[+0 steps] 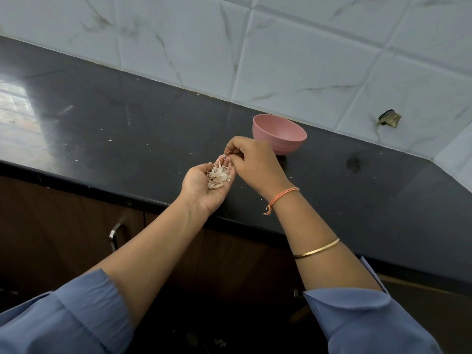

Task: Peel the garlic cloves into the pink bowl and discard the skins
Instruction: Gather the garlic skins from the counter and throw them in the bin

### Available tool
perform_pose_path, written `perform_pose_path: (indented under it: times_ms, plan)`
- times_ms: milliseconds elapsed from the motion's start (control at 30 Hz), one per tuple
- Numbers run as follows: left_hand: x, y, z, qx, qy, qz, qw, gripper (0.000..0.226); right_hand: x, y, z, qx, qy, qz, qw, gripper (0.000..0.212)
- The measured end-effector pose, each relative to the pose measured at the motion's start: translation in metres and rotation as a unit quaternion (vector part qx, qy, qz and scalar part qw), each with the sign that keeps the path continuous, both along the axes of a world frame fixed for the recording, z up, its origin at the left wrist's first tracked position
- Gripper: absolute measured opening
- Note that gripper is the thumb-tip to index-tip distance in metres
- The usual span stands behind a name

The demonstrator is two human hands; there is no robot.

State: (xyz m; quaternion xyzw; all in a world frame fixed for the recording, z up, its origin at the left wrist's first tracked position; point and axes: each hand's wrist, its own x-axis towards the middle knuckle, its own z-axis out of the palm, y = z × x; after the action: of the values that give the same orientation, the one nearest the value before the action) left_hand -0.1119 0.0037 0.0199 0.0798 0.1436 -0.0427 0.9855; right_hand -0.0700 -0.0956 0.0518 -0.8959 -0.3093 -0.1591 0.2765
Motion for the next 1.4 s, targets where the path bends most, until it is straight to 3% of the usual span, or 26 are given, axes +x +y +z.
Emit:
perform_pose_path:
  times_ms: [200,467,700,800,933,1000,1100,1233,1333,1400]
  plan:
    - [-0.002,0.002,0.001,0.017,0.013,-0.003,1.000,0.030,0.007,-0.006,-0.009,0.031,-0.019,-0.036,0.999,0.002]
    - [-0.002,0.002,0.000,0.040,0.027,0.005,0.999,0.029,0.004,-0.016,-0.008,0.226,0.178,-0.030,0.957,0.004]
    - [-0.010,0.004,-0.001,0.057,0.031,-0.003,0.998,0.029,0.010,-0.028,-0.013,0.294,0.179,-0.085,0.935,0.036]
    - [-0.026,-0.003,-0.002,0.088,0.026,-0.030,0.995,0.030,0.024,-0.047,-0.025,0.215,0.127,-0.162,0.955,0.034]
    - [-0.050,-0.015,-0.007,0.081,0.031,-0.075,0.993,0.030,0.040,-0.055,-0.049,-0.022,0.164,-0.202,0.965,0.037]
    - [-0.058,-0.017,-0.011,0.074,0.028,-0.090,0.993,0.030,0.040,-0.048,-0.051,-0.130,0.183,-0.191,0.956,0.045]
    - [-0.068,-0.016,-0.018,0.063,0.028,-0.107,0.992,0.029,0.037,-0.029,-0.047,-0.165,0.172,-0.112,0.965,0.046]
    - [-0.083,-0.014,-0.034,0.054,0.038,-0.148,0.987,0.033,0.035,-0.021,-0.049,-0.082,0.206,-0.003,0.975,0.040]
    - [-0.095,-0.013,-0.050,0.062,0.052,-0.209,0.975,0.030,0.028,-0.023,-0.050,0.086,0.205,0.042,0.974,0.029]
    - [-0.098,-0.014,-0.060,0.074,0.064,-0.251,0.963,0.026,0.032,-0.027,-0.048,0.226,0.216,0.031,0.949,0.028]
